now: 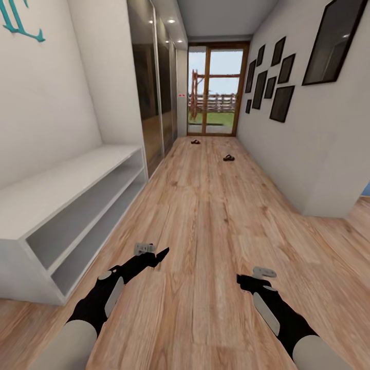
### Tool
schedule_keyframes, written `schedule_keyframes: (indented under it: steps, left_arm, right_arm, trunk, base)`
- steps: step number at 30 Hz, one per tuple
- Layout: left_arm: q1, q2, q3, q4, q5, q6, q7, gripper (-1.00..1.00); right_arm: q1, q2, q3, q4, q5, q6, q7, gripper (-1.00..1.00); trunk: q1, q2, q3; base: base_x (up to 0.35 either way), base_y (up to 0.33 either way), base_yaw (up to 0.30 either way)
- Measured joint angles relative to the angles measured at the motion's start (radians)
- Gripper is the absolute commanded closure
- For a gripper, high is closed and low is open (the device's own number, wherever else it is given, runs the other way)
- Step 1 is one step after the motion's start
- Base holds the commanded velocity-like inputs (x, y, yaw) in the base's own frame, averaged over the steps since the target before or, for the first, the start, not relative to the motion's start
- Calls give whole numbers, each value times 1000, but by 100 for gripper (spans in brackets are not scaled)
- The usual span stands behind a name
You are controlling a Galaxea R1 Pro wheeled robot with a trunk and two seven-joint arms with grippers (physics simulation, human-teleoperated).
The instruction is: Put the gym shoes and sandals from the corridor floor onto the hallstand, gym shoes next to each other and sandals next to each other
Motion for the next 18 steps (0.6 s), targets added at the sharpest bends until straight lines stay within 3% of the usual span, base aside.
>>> schedule_keyframes:
  steps: [18]
  left_arm:
    - [0,0,0,-1,0,0,0,-100]
  right_arm:
    - [0,-1,-4,0,0,0,-2,-100]
  trunk:
    - [0,0,0]
  base:
    - [348,0,0]
